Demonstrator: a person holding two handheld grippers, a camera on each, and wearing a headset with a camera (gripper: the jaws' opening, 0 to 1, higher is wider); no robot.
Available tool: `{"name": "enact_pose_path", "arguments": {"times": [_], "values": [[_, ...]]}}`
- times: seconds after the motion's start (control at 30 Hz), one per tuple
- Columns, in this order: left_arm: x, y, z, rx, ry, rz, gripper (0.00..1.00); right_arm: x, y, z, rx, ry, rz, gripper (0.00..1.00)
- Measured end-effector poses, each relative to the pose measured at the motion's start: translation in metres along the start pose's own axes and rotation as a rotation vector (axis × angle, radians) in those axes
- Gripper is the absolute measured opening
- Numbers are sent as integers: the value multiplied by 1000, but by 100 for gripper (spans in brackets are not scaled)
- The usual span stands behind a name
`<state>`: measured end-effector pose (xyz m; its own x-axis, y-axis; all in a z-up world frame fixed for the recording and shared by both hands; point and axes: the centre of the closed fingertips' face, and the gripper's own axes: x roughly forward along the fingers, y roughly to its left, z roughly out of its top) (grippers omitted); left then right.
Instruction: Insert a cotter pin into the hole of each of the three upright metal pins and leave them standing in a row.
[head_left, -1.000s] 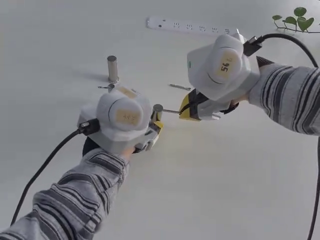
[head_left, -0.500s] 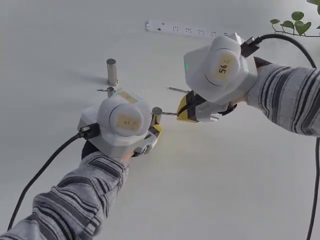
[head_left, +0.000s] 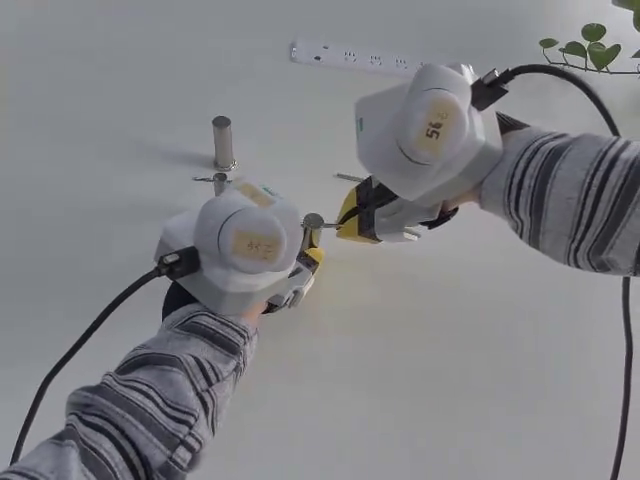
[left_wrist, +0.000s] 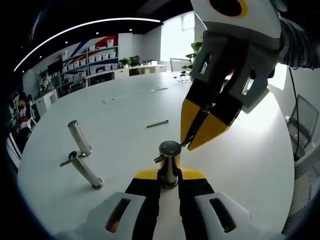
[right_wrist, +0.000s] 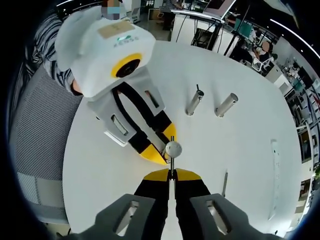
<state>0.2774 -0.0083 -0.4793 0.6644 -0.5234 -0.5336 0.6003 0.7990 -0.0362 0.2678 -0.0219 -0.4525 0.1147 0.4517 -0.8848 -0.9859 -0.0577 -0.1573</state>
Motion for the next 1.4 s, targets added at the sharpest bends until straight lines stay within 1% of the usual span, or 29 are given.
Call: {"name": "enact_pose_path", "arguments": {"times": [0.17, 0.2, 0.27, 0.3, 0.33, 0.37, 0.43, 0.6, 0.67, 0.8, 0.9, 1.07, 1.3, 1.4], "values": [[0, 0, 0, 0, 2, 2, 10, 1, 0, 4, 6, -19, -7, 0], [0, 0, 0, -1, 1, 2, 10, 1, 0, 6, -9, -22, -13, 0], [0, 0, 0, 0, 1, 2, 10, 3, -3, 7, -9, -27, -19, 0], [0, 0, 0, -2, 0, 3, 10, 3, -1, 14, 0, -68, -13, 0], [0, 0, 0, -3, 0, 3, 10, 2, 0, 17, 14, -86, -13, 0], [0, 0, 0, -5, 0, 5, 10, -1, -2, 16, 24, -78, -22, 4], [0, 0, 0, -6, 0, 9, 10, -4, -2, 16, 38, -86, -23, 6], [0, 0, 0, -8, -2, 10, 10, -11, -4, 10, 66, -82, -32, 6], [0, 0, 0, -8, -2, 10, 10, -11, -3, 5, 74, -77, -32, 5], [-1, 0, 0, -11, -4, 11, 10, -12, -1, 2, 84, -72, -27, 2], [-1, -1, -1, -12, -3, 11, 10, -11, -1, 4, 85, -79, -35, 0], [0, -1, -1, -16, -3, 12, 10, -9, 1, 9, 80, -92, -32, 0], [-1, -1, -1, -26, -2, 14, 10, -9, 1, 10, 73, -88, -28, 0], [-1, 0, -1, -47, 0, 14, 10, -9, 1, 10, 77, -87, -27, 0]]}}
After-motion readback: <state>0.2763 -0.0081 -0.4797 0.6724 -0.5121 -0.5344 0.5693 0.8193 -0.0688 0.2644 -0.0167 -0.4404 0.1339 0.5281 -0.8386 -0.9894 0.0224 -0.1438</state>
